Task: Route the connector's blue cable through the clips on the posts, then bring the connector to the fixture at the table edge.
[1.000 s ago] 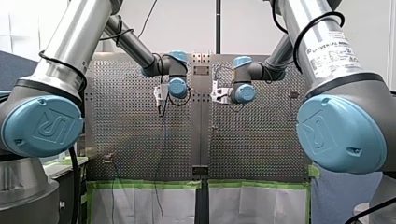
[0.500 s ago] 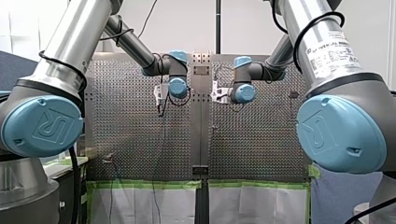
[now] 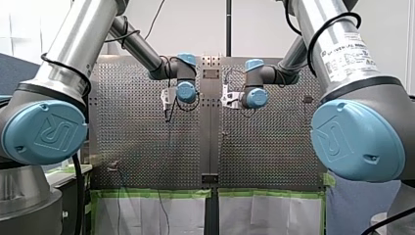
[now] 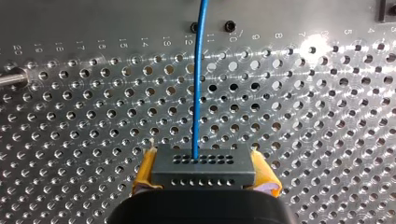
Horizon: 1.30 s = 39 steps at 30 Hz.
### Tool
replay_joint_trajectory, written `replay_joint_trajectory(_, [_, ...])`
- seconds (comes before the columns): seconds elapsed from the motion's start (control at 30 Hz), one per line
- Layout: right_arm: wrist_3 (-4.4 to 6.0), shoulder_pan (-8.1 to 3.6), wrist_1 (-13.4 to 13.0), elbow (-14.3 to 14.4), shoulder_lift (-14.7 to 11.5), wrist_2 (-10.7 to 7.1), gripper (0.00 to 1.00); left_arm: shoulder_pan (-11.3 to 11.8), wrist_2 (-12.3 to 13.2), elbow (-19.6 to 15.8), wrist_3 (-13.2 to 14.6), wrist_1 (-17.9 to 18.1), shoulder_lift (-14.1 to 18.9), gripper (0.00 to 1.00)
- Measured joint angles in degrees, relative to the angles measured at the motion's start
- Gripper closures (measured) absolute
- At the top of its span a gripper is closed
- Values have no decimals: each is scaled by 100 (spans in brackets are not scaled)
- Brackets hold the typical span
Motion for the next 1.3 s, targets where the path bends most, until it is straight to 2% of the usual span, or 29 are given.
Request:
replay_joint_trajectory(0.2, [0,0,0,0,1,0,100,1,36,0,16,32,0,100])
replay_joint_trajectory(0.33, [0,0,2,0,1,0,100,3,42,-2,-38,36,0,87])
replay_joint_trajectory(0.43, [0,0,6,0,2,-2,100,1,44,-1,-92,37,0,87])
replay_joint_trajectory(0.5, [0,0,7,0,2,-5,100,0,44,-1,-109,37,0,84])
replay_joint_trajectory(0.53, [0,0,7,0,2,-6,100,0,44,-1,-114,36,0,53])
replay_joint_trajectory(0.57, [0,-1,8,0,2,-7,100,0,41,-1,-118,36,0,51])
replay_joint_trajectory(0.97, [0,7,17,0,1,-3,100,74,9,1,-107,15,-4,51])
replay_joint_trajectory(1.3, [0,31,17,0,1,-2,100,127,151,89,-89,-10,-5,51])
